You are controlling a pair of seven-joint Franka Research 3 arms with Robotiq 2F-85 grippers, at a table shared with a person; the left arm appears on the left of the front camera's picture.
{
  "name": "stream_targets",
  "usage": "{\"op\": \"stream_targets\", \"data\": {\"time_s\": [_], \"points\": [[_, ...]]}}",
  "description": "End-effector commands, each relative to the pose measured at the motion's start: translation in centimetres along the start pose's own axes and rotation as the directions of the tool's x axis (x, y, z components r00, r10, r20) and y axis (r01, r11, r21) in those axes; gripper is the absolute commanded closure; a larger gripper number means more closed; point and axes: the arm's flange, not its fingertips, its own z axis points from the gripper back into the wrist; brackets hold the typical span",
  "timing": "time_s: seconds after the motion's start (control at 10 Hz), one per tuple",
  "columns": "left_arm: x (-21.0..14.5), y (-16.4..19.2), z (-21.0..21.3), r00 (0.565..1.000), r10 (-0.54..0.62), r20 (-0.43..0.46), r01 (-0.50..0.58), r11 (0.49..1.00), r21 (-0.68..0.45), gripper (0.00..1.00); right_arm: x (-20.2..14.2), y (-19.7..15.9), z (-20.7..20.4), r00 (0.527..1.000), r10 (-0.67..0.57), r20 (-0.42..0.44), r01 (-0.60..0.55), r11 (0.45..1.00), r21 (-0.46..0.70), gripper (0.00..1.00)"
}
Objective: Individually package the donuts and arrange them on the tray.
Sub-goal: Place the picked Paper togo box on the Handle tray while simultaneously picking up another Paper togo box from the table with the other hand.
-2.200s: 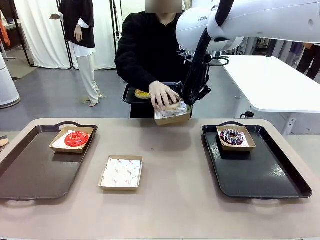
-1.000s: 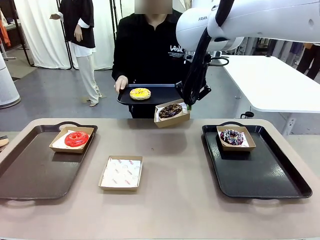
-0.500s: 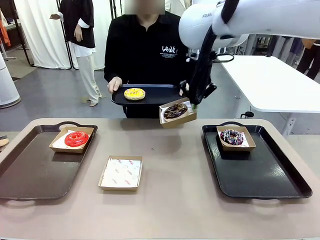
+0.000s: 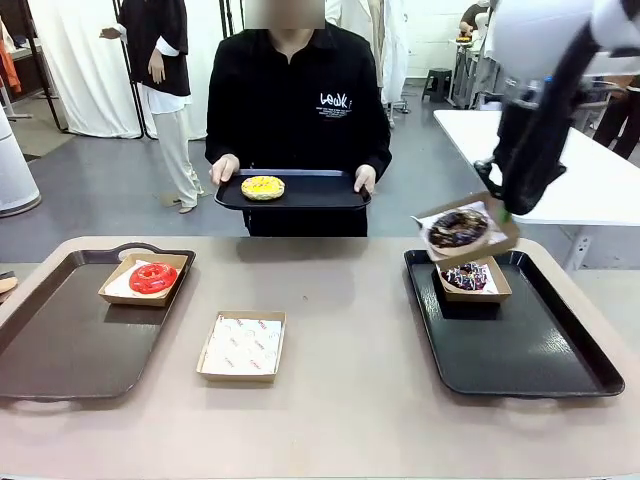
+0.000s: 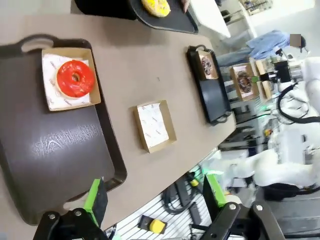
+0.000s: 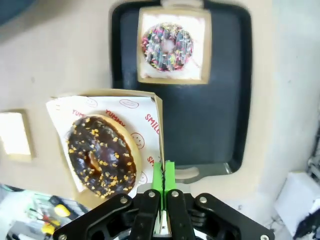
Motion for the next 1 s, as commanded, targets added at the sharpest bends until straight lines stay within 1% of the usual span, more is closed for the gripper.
{"op": "stream_targets", "data": {"time_s": [0.0,0.1,0.2,0.4,0.5,0.7,0.9], "points": [[0.0,-3.9,-4.3,0.996,-0.052,-0.079,0.062,0.988,0.141,0.0,0.1,-3.4,-2.4,1.0,0.015,-0.028,-0.013,0.998,0.069,0.99],[0.0,-5.9,-6.5,0.992,-0.078,-0.104,0.096,0.978,0.183,0.0,0.6,-5.1,-3.9,0.998,0.018,-0.052,-0.013,0.995,0.094,0.99],[0.1,-7.6,-8.7,0.986,-0.09,-0.142,0.118,0.972,0.201,0.0,1.0,-5.9,-5.5,0.998,0.014,-0.066,-0.007,0.994,0.109,0.99],[-0.7,-10.2,-13.9,0.973,-0.131,-0.192,0.178,0.95,0.256,0.0,1.7,-6.2,-8.4,0.994,0.004,-0.105,0.006,0.995,0.097,0.99],[-0.8,-10.8,-16.2,0.967,-0.139,-0.212,0.196,0.94,0.279,0.0,2.1,-5.7,-9.5,0.994,0.0,-0.112,0.011,0.996,0.093,0.99],[-1.0,-10.8,-20.0,0.965,-0.137,-0.224,0.209,0.916,0.342,0.0,2.6,-5.1,-11.3,0.993,-0.008,-0.122,0.016,0.998,0.064,0.99],[-1.0,-10.7,-22.8,0.965,-0.141,-0.223,0.219,0.897,0.384,0.0,2.5,-4.8,-12.1,0.993,-0.01,-0.114,0.016,0.998,0.053,0.99]]}}
